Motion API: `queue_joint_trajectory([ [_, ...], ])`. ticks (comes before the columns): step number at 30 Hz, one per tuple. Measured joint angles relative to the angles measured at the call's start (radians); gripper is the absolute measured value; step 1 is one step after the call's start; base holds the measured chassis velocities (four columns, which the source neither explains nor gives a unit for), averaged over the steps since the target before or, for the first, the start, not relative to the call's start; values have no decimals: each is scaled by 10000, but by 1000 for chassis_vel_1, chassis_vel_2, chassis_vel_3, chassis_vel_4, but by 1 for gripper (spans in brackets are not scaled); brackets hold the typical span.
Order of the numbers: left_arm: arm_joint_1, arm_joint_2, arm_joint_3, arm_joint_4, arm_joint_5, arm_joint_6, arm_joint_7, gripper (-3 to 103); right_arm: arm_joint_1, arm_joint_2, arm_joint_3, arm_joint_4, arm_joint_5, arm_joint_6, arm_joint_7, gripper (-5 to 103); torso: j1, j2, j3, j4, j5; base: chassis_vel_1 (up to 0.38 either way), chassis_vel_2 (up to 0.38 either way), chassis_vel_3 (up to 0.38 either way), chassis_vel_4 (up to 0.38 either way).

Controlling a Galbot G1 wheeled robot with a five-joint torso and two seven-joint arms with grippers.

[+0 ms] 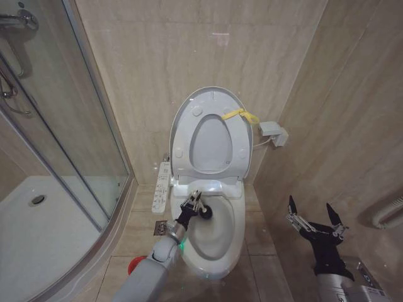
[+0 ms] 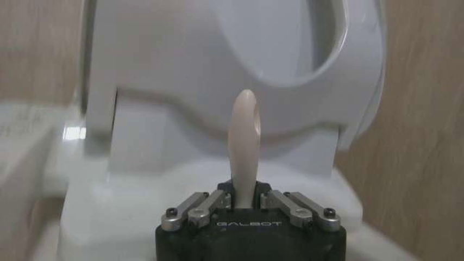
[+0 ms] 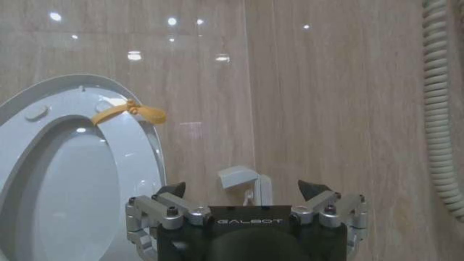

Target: Open the toilet lid, clean the toilet bowl with a toilet brush, close the toilet lid, and flush.

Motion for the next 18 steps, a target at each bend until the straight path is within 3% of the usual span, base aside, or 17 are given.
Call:
queue_joint_trajectory([
  [4, 209, -142, -40, 772, 171, 11, 36, 17, 0, 0, 0, 0, 0, 0, 0, 100, 0, 0, 0, 4, -3, 0, 0, 0, 0],
  [8, 329, -61, -64, 679, -70, -168, 158, 17, -1, 1, 0, 0, 0, 0, 1, 100, -2, 1, 0, 6, -1, 0, 0, 0, 0],
  [13, 151, 4, -23, -314, -2015, -378, 217, 17, 0, 0, 0, 0, 0, 0, -2, 100, -1, 0, 0, -3, -2, 0, 0, 0, 0],
  [15, 252, 136, 194, -1088, -3362, -167, 241, 17, 0, 0, 1, 0, 0, 0, 1, 100, 0, 0, 1, -3, -2, 0, 0, 0, 0],
  [16, 252, 136, 194, -1088, -3362, -167, 241, 17, 0, 0, 1, 0, 0, 0, 1, 100, 0, 0, 1, -3, -2, 0, 0, 0, 0],
  [18, 462, 163, 324, -1696, -4371, 137, 303, 17, 0, 0, 0, 0, 0, 0, -1, 100, -1, 1, -1, 2, 1, 0, 0, 0, 0],
])
